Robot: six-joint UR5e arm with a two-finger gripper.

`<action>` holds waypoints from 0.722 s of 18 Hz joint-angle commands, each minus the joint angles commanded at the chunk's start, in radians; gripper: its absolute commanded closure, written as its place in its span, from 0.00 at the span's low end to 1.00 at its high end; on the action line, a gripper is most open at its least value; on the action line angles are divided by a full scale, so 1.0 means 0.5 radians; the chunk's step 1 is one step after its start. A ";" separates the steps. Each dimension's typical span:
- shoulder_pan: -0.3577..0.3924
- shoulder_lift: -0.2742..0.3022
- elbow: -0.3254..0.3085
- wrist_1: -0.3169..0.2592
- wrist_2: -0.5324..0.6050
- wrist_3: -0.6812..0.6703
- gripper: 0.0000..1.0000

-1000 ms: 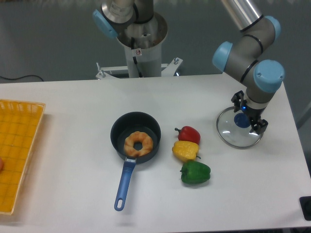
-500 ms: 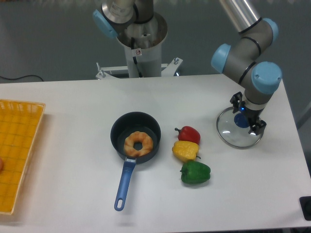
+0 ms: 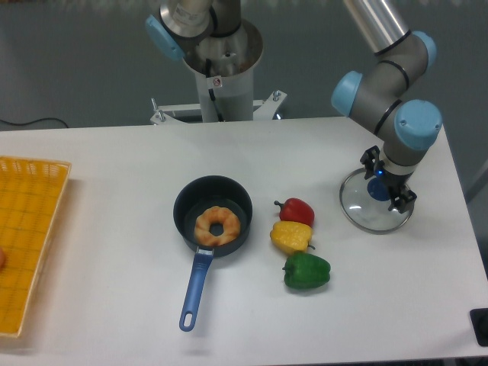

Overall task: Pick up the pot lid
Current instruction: 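Close the gripper around the blue knob of the glass lid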

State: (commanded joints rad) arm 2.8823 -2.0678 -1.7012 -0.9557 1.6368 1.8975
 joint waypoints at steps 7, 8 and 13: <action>0.003 0.003 0.003 -0.003 0.000 0.015 0.31; 0.003 0.003 0.003 -0.003 0.000 0.015 0.33; 0.003 0.006 0.003 -0.003 0.006 0.012 0.41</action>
State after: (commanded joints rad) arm 2.8839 -2.0647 -1.6997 -0.9572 1.6398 1.9037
